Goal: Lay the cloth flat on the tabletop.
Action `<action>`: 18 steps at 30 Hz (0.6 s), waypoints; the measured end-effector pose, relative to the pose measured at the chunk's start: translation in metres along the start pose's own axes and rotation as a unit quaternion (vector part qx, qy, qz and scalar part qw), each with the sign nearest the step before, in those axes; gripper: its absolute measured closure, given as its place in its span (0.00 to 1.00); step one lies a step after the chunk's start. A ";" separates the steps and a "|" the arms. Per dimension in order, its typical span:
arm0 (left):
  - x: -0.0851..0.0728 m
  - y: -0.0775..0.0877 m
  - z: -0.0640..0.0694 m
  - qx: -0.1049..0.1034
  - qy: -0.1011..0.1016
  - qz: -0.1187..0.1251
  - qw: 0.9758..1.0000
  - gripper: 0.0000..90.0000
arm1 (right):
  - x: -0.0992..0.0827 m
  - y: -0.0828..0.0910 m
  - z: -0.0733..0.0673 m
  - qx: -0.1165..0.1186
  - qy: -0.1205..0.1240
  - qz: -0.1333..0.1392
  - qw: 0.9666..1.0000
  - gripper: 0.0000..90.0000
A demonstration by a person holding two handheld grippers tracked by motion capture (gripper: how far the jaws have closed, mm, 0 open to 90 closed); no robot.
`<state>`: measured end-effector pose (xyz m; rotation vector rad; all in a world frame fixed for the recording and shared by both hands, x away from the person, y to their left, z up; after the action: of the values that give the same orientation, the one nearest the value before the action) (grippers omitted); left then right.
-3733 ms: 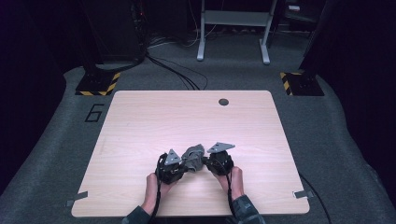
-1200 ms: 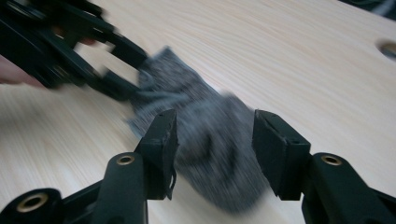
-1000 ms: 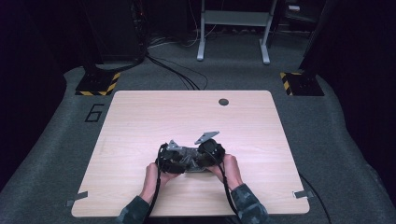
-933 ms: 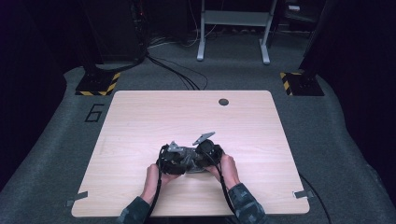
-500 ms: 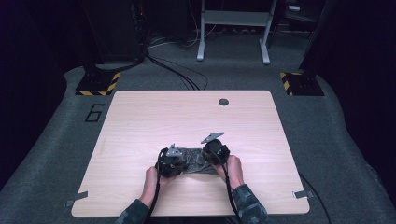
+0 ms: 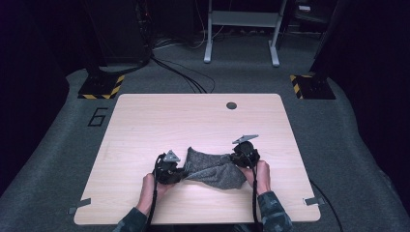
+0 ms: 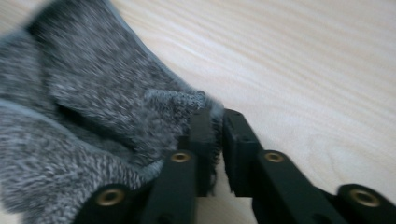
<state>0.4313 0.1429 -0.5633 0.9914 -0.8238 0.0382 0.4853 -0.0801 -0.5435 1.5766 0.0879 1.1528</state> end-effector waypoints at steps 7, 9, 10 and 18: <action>0.020 0.024 0.014 -0.003 -0.008 0.034 0.999 0.42 | 0.010 0.031 0.002 0.006 -0.017 0.048 0.999 0.64; 0.027 0.020 0.025 -0.017 -0.019 0.032 0.999 0.39 | 0.010 0.028 -0.001 0.015 -0.007 0.035 0.999 0.62; 0.027 0.020 0.025 -0.017 -0.019 0.032 0.999 0.39 | 0.010 0.028 -0.001 0.015 -0.007 0.035 0.999 0.62; 0.015 -0.025 0.051 -0.025 -0.073 -0.029 0.997 0.66 | -0.004 -0.017 -0.007 0.072 -0.016 -0.030 0.997 0.72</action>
<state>0.4209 0.0850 -0.5580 0.9790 -0.9242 -0.1053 0.4873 -0.0708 -0.5602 1.7078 0.1991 1.0945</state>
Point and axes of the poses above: each handheld gripper's, and its own axes: y roughly backward along the jaws, x roughly out of its top, z roughly to its right, the point moved 8 cm from there along -y, roughly forward along the jaws, and after that the axes turned 12 degrees about y, right-handed, at the moved point
